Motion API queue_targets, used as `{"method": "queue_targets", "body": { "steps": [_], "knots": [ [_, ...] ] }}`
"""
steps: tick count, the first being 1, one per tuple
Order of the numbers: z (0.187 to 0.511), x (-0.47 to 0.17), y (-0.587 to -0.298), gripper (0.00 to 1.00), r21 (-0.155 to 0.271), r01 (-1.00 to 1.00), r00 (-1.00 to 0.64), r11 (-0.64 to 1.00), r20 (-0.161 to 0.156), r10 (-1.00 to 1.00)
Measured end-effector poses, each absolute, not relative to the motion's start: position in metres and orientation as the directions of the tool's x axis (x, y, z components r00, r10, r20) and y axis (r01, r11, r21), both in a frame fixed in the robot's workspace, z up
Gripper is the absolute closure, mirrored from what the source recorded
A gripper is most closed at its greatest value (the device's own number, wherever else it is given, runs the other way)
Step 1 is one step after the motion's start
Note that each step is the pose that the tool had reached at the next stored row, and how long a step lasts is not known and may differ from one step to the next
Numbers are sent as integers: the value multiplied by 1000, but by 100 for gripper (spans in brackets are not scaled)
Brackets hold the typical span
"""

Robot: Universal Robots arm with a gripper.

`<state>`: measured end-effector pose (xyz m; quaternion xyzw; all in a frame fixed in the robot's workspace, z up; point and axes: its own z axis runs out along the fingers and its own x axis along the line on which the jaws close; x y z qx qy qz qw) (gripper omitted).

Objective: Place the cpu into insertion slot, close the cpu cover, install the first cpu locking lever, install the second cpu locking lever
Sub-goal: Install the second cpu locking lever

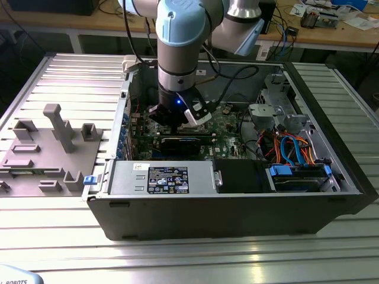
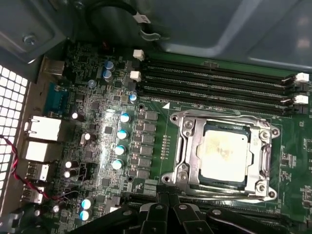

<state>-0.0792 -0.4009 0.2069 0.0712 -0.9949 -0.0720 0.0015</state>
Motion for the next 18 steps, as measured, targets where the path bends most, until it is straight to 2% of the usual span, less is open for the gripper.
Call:
{"method": "queue_targets", "body": {
  "steps": [7,12,18],
  "knots": [
    [200,-79,-394,89,159,-166,-986,973,-10,-167],
    [208,-77,-393,89,131,-167,-986,977,-7,-168],
    [208,-62,-370,89,127,-166,-986,978,2,-168]
  ]
}}
